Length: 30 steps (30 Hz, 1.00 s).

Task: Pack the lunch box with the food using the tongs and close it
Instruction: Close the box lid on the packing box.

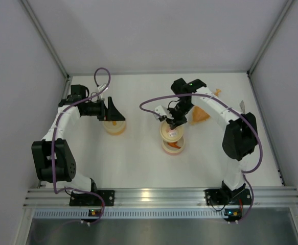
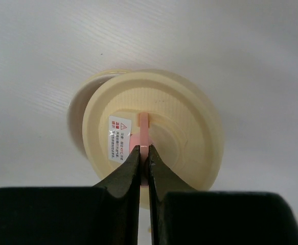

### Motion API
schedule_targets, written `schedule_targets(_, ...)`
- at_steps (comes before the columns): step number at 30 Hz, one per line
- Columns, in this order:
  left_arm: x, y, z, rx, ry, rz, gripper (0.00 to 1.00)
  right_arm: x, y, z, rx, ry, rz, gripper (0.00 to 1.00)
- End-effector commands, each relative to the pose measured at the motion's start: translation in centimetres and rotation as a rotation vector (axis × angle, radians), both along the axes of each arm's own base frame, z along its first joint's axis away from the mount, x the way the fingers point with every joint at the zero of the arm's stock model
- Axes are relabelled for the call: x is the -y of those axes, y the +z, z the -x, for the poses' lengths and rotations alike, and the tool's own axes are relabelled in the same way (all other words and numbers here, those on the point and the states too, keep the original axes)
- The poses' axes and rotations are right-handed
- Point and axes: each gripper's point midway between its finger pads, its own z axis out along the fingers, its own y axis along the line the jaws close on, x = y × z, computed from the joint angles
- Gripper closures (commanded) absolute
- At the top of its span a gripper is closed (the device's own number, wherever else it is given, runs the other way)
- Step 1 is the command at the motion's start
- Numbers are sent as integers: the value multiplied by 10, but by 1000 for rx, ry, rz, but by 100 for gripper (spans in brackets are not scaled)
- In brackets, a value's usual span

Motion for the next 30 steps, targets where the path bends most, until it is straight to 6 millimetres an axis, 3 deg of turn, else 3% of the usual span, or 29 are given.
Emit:
schedule_targets(1, 4, 13, 2, 27, -31, 62, 2, 5, 2, 25, -94, 111, 43, 100)
schedule_targets(6, -4, 18, 0, -8, -11, 131, 2, 8, -3, 27, -84, 161, 58, 100)
schedule_targets(15, -12, 11, -2, -34, 11, 158, 2, 11, -5, 57, -116, 192, 84, 100)
schedule_targets(21, -11, 8, 1, -40, 11, 158, 2, 11, 11, 47, -102, 70, 119, 100)
schedule_targets(30, -11, 6, 1, -49, 15, 156, 2, 21, 8, 58, -109, 80, 136, 100)
